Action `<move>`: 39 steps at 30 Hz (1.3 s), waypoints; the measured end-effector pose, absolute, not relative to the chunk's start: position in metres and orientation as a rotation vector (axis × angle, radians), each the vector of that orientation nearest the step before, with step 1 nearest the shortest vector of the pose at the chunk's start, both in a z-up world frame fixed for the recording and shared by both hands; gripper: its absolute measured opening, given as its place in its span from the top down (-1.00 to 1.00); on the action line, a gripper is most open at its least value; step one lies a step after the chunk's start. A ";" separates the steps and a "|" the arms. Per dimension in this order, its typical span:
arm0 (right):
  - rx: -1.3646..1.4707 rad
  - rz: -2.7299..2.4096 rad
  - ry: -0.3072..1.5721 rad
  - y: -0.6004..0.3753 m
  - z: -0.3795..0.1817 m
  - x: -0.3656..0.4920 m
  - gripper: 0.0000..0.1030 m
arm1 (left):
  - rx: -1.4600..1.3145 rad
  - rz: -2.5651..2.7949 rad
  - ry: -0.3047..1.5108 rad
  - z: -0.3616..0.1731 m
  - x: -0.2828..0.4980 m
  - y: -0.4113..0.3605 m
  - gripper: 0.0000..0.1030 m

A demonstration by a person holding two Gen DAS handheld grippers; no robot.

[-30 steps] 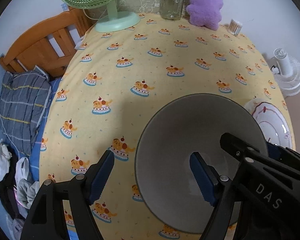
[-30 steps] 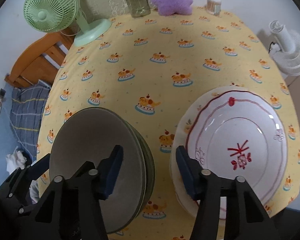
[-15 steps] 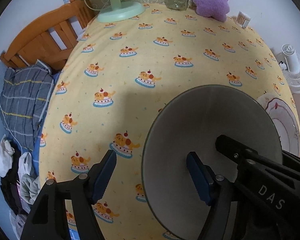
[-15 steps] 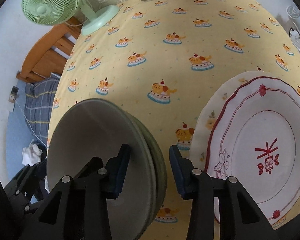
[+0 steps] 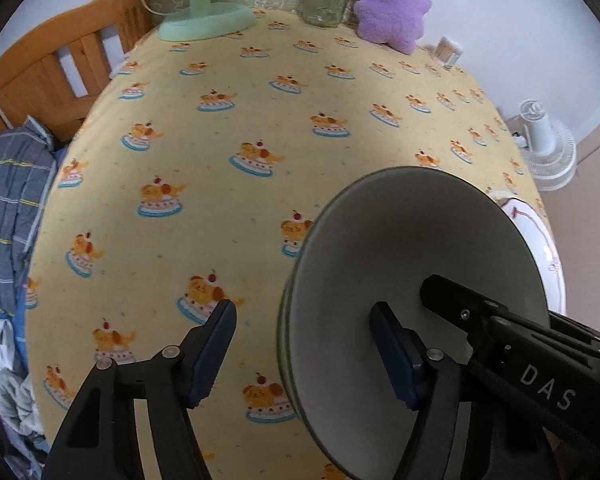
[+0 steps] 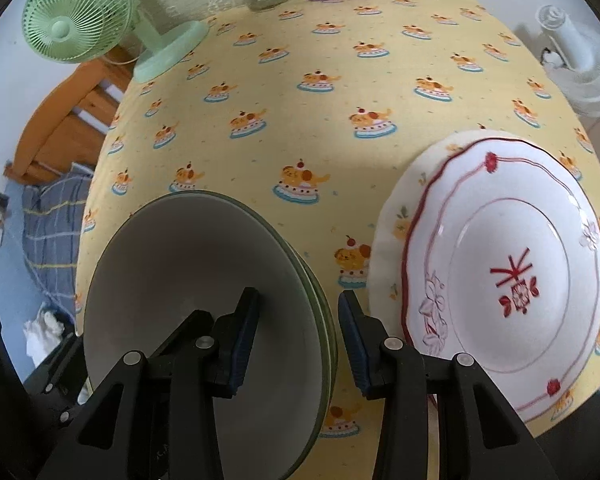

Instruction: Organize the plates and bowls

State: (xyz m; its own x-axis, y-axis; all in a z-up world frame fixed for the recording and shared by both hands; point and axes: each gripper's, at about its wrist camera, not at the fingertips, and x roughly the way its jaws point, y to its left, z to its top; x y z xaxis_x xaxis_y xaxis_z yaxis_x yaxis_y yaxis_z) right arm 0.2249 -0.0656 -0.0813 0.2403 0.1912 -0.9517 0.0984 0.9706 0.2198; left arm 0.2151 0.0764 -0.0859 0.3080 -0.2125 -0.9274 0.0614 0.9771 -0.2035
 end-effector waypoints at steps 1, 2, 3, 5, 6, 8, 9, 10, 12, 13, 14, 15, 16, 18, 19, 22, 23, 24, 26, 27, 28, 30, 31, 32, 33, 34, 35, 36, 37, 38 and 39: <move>0.257 0.058 1.331 -0.067 -0.081 0.224 0.14 | -0.140 -0.196 1.246 -0.086 0.216 0.076 -0.31; 0.261 0.047 1.332 -0.067 -0.080 0.223 0.14 | -0.142 -0.210 1.245 -0.086 0.216 0.075 -0.28; 0.261 0.041 1.332 -0.067 -0.081 0.223 0.14 | -0.146 -0.223 1.244 -0.086 0.216 0.074 -0.23; 0.255 0.025 1.332 -0.065 -0.080 0.223 0.14 | -0.152 -0.250 1.239 -0.086 0.216 0.074 -0.14; 0.252 0.023 1.331 -0.064 -0.079 0.222 0.14 | -0.151 -0.263 1.237 -0.086 0.216 0.073 -0.05; 0.238 0.022 1.327 -0.061 -0.079 0.221 0.18 | -0.143 -0.284 1.233 -0.084 0.215 0.071 0.07; 0.233 0.029 1.324 -0.059 -0.078 0.221 0.25 | -0.142 -0.294 1.235 -0.084 0.215 0.070 0.13; 0.229 0.026 1.323 -0.058 -0.078 0.221 0.26 | -0.142 -0.296 1.236 -0.084 0.215 0.070 0.12; 0.227 0.027 1.324 -0.059 -0.078 0.222 0.26 | -0.139 -0.297 1.238 -0.084 0.216 0.070 0.13; 0.229 0.027 1.325 -0.059 -0.079 0.222 0.26 | -0.137 -0.296 1.240 -0.084 0.217 0.069 0.13; 0.230 0.028 1.326 -0.059 -0.079 0.222 0.26 | -0.137 -0.294 1.241 -0.084 0.216 0.069 0.13; 0.231 0.029 1.327 -0.059 -0.078 0.222 0.26 | -0.140 -0.292 1.242 -0.084 0.216 0.069 0.13; 0.233 0.030 1.327 -0.059 -0.078 0.221 0.26 | -0.138 -0.290 1.242 -0.084 0.216 0.068 0.13; 0.243 0.034 1.327 -0.060 -0.078 0.221 0.26 | -0.132 -0.287 1.245 -0.083 0.215 0.067 0.14; 0.244 0.035 1.326 -0.060 -0.079 0.221 0.25 | -0.129 -0.287 1.247 -0.083 0.215 0.067 0.14; 0.244 0.040 1.324 -0.060 -0.078 0.218 0.25 | -0.132 -0.283 1.259 -0.082 0.213 0.067 0.14; 0.245 0.040 1.325 -0.059 -0.077 0.217 0.25 | -0.134 -0.282 1.266 -0.082 0.212 0.068 0.14; 0.245 0.039 1.326 -0.059 -0.077 0.216 0.25 | -0.136 -0.281 1.270 -0.081 0.211 0.068 0.14; 0.244 0.041 1.324 -0.058 -0.073 0.212 0.25 | -0.136 -0.281 1.269 -0.078 0.207 0.070 0.14; 0.245 0.042 1.320 -0.058 -0.072 0.212 0.25 | -0.133 -0.281 1.264 -0.075 0.206 0.070 0.14; 0.247 0.043 1.311 -0.057 -0.068 0.210 0.25 | -0.131 -0.281 1.256 -0.072 0.204 0.070 0.14; 0.245 0.041 1.296 -0.056 -0.061 0.207 0.25 | -0.127 -0.288 1.237 -0.063 0.201 0.072 0.14; 0.245 0.039 1.288 -0.055 -0.057 0.205 0.25 | -0.125 -0.290 1.232 -0.061 0.200 0.072 0.14; 0.245 0.035 1.282 -0.053 -0.051 0.202 0.25 | -0.123 -0.294 1.226 -0.056 0.198 0.074 0.14; 0.247 0.032 1.279 -0.053 -0.048 0.201 0.25 | -0.122 -0.299 1.224 -0.052 0.197 0.075 0.14; 0.249 0.026 1.274 -0.052 -0.044 0.199 0.25 | -0.122 -0.304 1.220 -0.048 0.196 0.075 0.14; 0.251 0.019 1.264 -0.051 -0.038 0.196 0.25 | -0.120 -0.312 1.214 -0.043 0.194 0.077 0.14; 0.252 0.015 1.259 -0.051 -0.034 0.195 0.25 | -0.118 -0.315 1.210 -0.040 0.193 0.077 0.14; 0.254 0.011 1.252 -0.050 -0.030 0.193 0.25 | -0.114 -0.321 1.202 -0.035 0.192 0.078 0.14; 0.256 0.007 1.244 -0.050 -0.025 0.190 0.25 | -0.111 -0.324 1.197 -0.032 0.191 0.078 0.14; 0.258 0.004 1.236 -0.050 -0.021 0.188 0.25 | -0.108 -0.327 1.192 -0.029 0.190 0.077 0.14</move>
